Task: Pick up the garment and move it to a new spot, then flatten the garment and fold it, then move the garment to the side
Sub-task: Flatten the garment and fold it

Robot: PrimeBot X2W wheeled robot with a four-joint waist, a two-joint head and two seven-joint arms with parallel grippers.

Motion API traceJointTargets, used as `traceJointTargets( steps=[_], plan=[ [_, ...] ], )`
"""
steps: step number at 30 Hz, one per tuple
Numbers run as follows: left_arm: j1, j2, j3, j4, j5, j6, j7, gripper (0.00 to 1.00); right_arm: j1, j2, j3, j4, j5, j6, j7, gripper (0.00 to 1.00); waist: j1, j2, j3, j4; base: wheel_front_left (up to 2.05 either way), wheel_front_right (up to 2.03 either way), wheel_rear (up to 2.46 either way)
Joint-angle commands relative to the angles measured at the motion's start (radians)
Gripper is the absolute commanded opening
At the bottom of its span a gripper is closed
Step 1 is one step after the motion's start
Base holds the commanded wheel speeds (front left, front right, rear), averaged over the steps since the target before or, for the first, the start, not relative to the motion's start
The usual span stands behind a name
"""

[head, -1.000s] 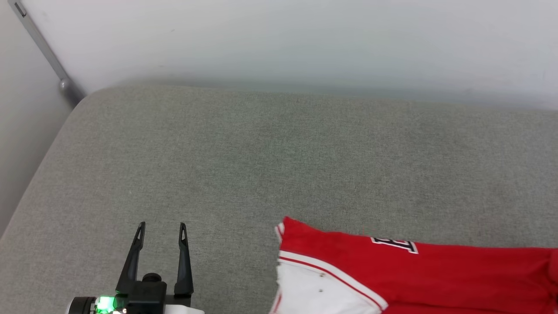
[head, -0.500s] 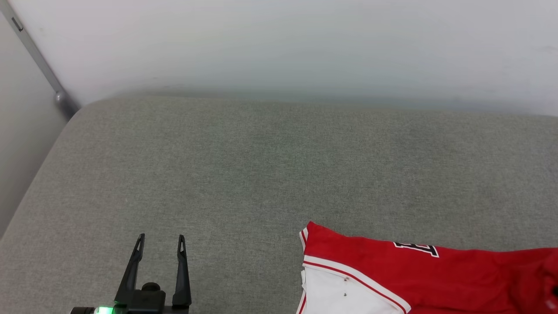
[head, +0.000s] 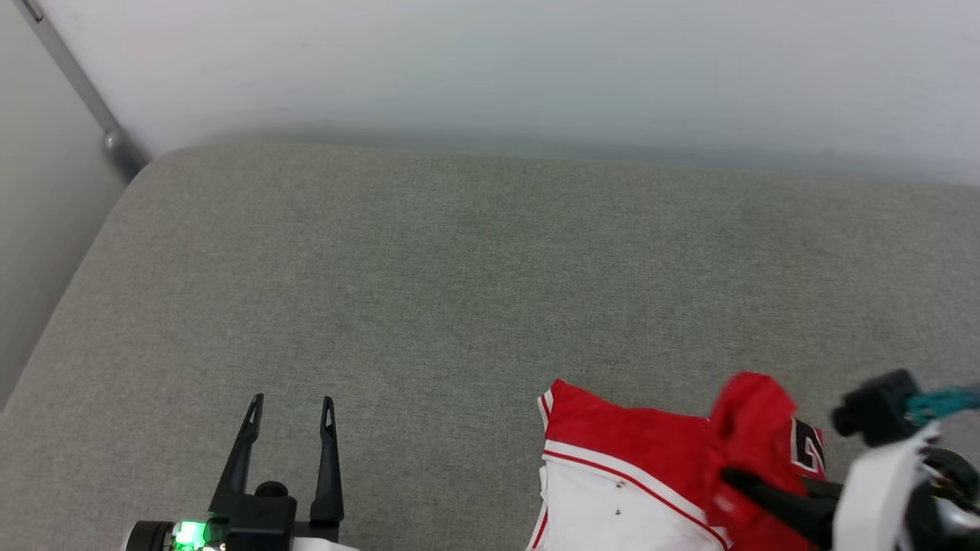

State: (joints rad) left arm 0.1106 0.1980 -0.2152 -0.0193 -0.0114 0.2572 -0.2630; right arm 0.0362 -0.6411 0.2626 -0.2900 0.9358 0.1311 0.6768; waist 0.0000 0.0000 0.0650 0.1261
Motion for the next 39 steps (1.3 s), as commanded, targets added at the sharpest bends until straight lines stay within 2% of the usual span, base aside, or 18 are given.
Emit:
traceJointTargets(
  steps=[1,2,3,10,11,12,19,20,21,22,23,24,30,36,39],
  plan=[
    [-0.016,-0.005,0.002,-0.001,0.004,-0.002,-0.002,1.00,-0.039,0.022,0.032,-0.001,-0.010,-0.001,0.004,0.00,0.0000,0.0000,0.008,0.008,0.00,0.00,0.00],
    [-0.018,-0.007,0.001,0.000,0.005,-0.004,-0.002,1.00,-0.063,0.033,0.062,0.005,-0.016,-0.001,0.008,0.00,0.0000,0.0000,0.012,0.011,0.00,0.00,0.00],
    [-0.025,-0.012,-0.003,0.002,0.006,-0.007,-0.002,1.00,-0.144,0.068,0.155,0.036,-0.041,-0.001,0.013,0.00,0.0000,0.0000,0.024,0.021,0.00,0.00,0.00],
    [-0.051,-0.026,-0.009,0.001,0.007,-0.009,-0.002,1.00,-0.312,0.136,0.346,0.201,-0.096,-0.001,-0.012,0.00,0.0000,0.0000,0.062,0.037,0.00,0.00,0.00],
    [-0.056,-0.028,-0.010,0.001,0.008,-0.010,-0.002,1.00,-0.328,0.143,0.364,0.235,-0.099,-0.001,-0.020,0.00,0.0000,0.0000,0.067,0.039,0.00,0.00,0.00],
    [-0.065,-0.033,-0.013,0.001,0.009,-0.010,-0.002,1.00,-0.366,0.161,0.425,0.336,-0.115,-0.001,-0.043,0.00,0.0000,0.0000,0.083,0.046,0.00,0.00,0.00],
    [-0.071,-0.035,-0.012,0.005,0.011,-0.002,-0.002,1.00,-0.419,0.159,0.540,0.481,-0.122,-0.001,-0.129,0.00,0.0000,0.0000,0.089,0.045,0.00,0.00,0.00],
    [-0.065,-0.033,-0.011,0.007,0.011,-0.001,-0.002,1.00,-0.425,0.153,0.552,0.484,-0.123,-0.001,-0.148,0.31,0.0000,0.0000,0.083,0.042,0.00,0.00,0.00],
    [-0.060,-0.032,-0.010,0.009,0.011,-0.001,-0.002,1.00,-0.429,0.147,0.559,0.480,-0.121,-0.001,-0.170,0.76,0.0000,0.0000,0.076,0.039,0.00,0.00,0.00],
    [-0.054,-0.029,-0.010,0.010,0.012,0.000,-0.002,1.00,-0.432,0.139,0.564,0.472,-0.121,-0.001,-0.193,1.00,0.0000,0.0000,0.067,0.035,0.00,0.00,0.00],
    [-0.035,-0.024,-0.008,0.014,0.010,0.001,-0.002,1.00,-0.440,0.103,0.561,0.430,-0.129,-0.001,-0.273,1.00,0.0000,0.0000,0.038,0.019,0.00,0.00,0.00],
    [-0.031,-0.023,-0.008,0.016,0.009,0.000,-0.002,1.00,-0.441,0.086,0.551,0.413,-0.144,-0.001,-0.305,1.00,0.0000,0.0000,0.028,0.014,0.00,0.00,0.00],
    [-0.006,-0.019,0.002,0.016,-0.001,-0.001,-0.002,1.00,-0.384,0.045,0.385,0.351,-0.224,-0.001,-0.519,1.00,0.0000,0.0000,-0.022,-0.019,0.00,0.00,0.00],
    [0.018,-0.019,0.010,0.012,-0.002,-0.005,-0.002,1.00,-0.291,0.103,0.161,0.355,-0.391,-0.001,-0.752,1.00,0.0000,0.0000,-0.053,-0.050,0.00,0.00,0.00],
    [0.028,-0.019,0.013,0.013,-0.004,-0.009,-0.002,1.00,-0.227,0.175,0.035,0.388,-0.469,-0.001,-0.860,1.00,0.0000,0.0000,-0.065,-0.062,0.00,0.00,0.00]
  ],
)
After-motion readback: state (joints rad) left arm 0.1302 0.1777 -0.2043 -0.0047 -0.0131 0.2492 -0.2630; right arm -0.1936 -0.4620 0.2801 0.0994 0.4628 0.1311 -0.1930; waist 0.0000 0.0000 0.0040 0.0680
